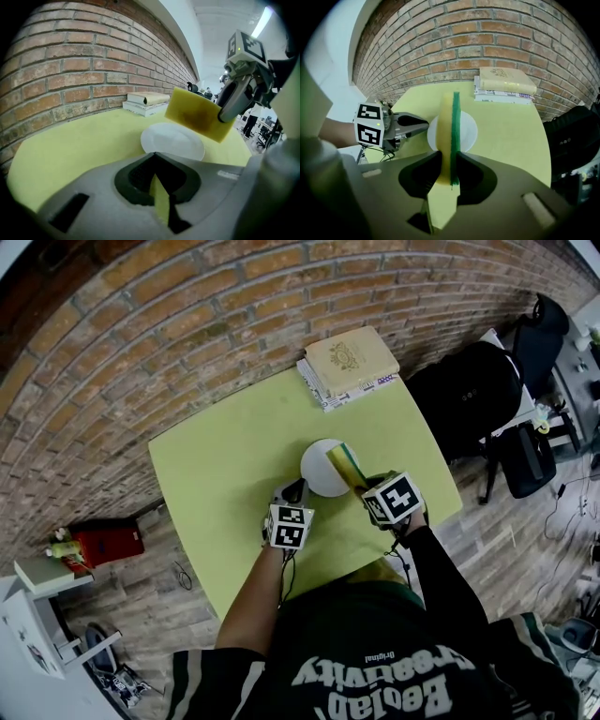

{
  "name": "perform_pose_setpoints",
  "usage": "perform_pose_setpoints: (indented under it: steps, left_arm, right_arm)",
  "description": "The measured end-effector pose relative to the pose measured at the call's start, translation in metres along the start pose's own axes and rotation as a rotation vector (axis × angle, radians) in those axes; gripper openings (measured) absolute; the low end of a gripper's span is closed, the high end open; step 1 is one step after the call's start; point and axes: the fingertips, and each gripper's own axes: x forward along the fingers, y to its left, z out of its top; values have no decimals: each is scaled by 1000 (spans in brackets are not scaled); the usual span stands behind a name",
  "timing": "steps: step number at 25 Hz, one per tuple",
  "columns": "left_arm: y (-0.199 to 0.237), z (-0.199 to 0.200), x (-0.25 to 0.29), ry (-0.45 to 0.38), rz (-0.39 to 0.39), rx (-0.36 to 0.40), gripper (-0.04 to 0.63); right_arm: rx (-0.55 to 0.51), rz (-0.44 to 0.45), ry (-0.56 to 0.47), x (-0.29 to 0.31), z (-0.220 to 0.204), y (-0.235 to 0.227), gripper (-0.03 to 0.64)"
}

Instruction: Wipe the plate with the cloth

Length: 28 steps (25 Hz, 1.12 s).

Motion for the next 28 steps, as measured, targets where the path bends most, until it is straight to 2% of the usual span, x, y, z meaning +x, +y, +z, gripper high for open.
perform_pose_setpoints:
  steps: [4,9,19,28]
  left_arm:
    - [-1,-3,-5,-2,-10,-1,9]
    - [-4,-10,-11,2,-20,9,9]
    - [-5,-12,-11,16,-23,32,8]
    - [-4,-12,-11,17,-20,29,8]
  right_arm:
    - [-34,49,28,7,-4,28,107]
    - [-68,71,78,17,-12,52,107]
    - [-68,40,155,31,-32,65,110]
    - [-64,31,155,35,-31,66,110]
